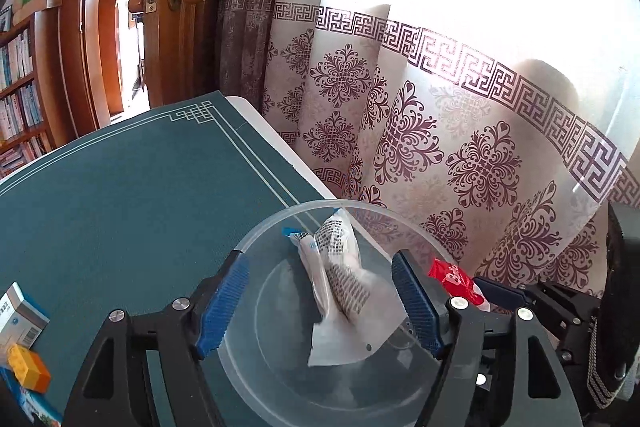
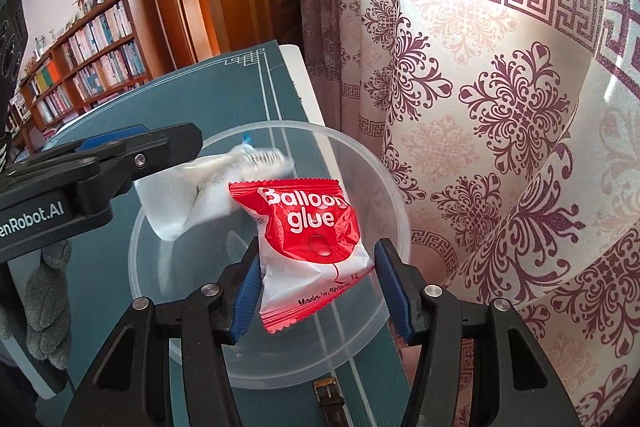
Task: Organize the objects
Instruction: 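Release the glue packet into the bowl while the left gripper drops the white package in, then move both grippers back to the remaining items on the table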
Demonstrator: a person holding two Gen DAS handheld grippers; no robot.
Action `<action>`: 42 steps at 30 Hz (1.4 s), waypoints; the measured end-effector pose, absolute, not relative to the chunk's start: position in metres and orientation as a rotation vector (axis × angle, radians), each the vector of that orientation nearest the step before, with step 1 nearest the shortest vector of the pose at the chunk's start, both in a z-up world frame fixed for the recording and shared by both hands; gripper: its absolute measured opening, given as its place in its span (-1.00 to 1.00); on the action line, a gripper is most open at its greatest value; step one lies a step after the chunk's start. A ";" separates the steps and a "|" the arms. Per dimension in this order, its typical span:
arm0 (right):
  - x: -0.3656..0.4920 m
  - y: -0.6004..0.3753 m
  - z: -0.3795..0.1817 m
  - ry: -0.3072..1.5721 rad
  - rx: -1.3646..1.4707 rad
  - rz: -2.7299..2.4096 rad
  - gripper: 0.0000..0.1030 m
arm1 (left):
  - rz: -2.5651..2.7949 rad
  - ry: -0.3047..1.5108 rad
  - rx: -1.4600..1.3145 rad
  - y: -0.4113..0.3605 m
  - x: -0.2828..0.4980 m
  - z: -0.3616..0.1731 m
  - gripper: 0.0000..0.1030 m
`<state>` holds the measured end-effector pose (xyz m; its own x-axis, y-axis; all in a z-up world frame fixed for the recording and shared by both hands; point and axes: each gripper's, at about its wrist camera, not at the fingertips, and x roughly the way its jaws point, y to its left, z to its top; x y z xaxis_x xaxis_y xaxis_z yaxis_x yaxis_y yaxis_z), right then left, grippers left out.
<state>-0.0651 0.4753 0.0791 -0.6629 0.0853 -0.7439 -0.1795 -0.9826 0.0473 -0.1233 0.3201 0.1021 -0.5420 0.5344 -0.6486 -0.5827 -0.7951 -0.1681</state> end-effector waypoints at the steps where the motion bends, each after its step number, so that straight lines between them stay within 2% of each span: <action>1: -0.066 0.475 0.079 0.175 -1.213 2.732 0.08 | 2.321 0.087 -0.935 0.316 -0.123 0.103 0.51; 9: -0.080 0.479 0.082 0.163 -1.204 2.720 0.11 | 2.395 0.028 -0.933 0.284 -0.114 0.112 0.67; 19: -0.090 0.484 0.080 0.230 -1.221 2.696 0.27 | 2.458 0.030 -0.905 0.251 -0.092 0.118 0.78; 26: -0.079 0.477 0.086 0.238 -1.203 2.695 0.28 | 2.504 -0.006 -0.915 0.223 -0.082 0.117 0.80; 42: -0.064 0.355 0.131 0.093 -1.169 2.965 0.28 | 2.671 -0.090 -0.951 0.136 -0.064 0.111 0.82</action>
